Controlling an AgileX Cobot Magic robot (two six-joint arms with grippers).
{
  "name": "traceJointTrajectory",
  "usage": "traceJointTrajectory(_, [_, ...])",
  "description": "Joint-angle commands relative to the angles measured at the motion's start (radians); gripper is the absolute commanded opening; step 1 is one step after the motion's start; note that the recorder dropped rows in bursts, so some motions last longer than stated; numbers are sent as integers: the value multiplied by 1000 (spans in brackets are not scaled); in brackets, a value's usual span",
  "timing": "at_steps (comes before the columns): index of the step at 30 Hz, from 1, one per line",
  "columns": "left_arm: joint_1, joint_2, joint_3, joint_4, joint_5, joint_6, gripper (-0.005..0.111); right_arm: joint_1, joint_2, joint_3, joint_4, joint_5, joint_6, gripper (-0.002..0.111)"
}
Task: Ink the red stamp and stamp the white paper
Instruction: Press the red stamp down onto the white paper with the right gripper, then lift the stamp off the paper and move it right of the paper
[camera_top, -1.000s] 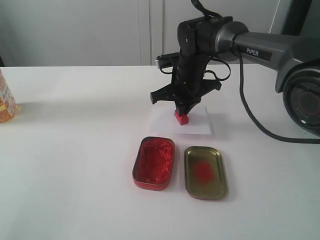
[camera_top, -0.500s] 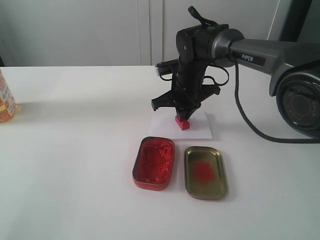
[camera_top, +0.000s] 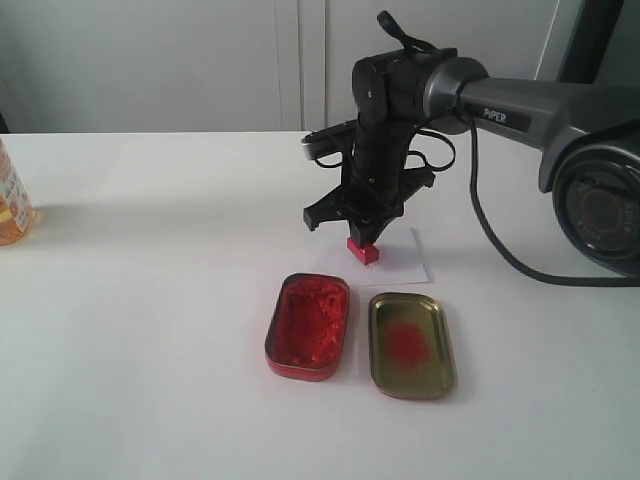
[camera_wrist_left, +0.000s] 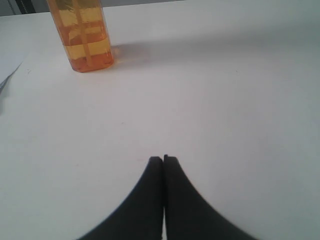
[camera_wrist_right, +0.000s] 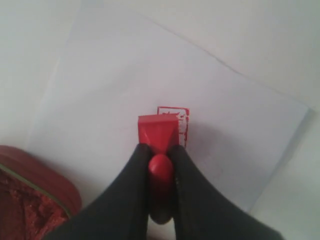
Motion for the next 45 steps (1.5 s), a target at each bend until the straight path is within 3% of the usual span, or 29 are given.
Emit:
traceJointTrajectory(1, [1, -2, 4, 0, -3, -4, 0, -12, -37, 4, 5, 7, -4, 0])
traceJointTrajectory(8, [1, -2, 4, 0, -3, -4, 0, -14, -85, 4, 53, 22, 36, 0])
traceJointTrajectory(14, [1, -2, 4, 0, -3, -4, 0, -63, -92, 4, 248, 93, 36, 0])
traceJointTrajectory(21, [1, -2, 4, 0, -3, -4, 0, -72, -121, 12, 284, 107, 36, 0])
traceJointTrajectory(32, [1, -2, 4, 0, -3, -4, 0, -81, -237, 283, 311, -53, 13, 0])
traceJointTrajectory(45, [1, -2, 4, 0, -3, -4, 0, -251, -442, 533, 471, -121, -145, 0])
